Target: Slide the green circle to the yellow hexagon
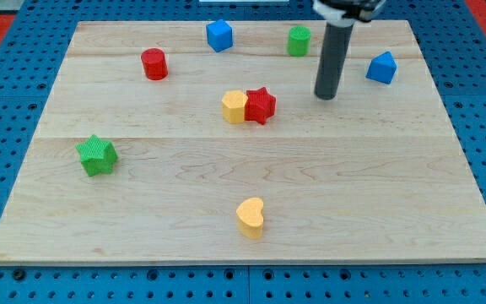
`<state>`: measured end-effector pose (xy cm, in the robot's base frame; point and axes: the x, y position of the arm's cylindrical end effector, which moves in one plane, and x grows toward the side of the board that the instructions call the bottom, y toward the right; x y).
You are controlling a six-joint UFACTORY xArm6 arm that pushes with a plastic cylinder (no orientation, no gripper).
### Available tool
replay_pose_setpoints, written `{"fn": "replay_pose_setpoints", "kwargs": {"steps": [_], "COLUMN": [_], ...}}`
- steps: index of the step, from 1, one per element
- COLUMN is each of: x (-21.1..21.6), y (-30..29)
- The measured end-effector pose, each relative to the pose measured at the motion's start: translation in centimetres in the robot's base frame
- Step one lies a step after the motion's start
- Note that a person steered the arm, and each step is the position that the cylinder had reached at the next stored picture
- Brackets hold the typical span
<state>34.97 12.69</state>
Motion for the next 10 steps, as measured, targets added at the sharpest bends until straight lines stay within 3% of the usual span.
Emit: {"fn": "replay_pose_setpoints", "kwargs": {"steps": [2,3,4,8,10], "x": [-6.5,-10.8,-13.2,-6.5,-8.0], "y": [-0.1,3.4,0.6,-11.1,-13.6]}}
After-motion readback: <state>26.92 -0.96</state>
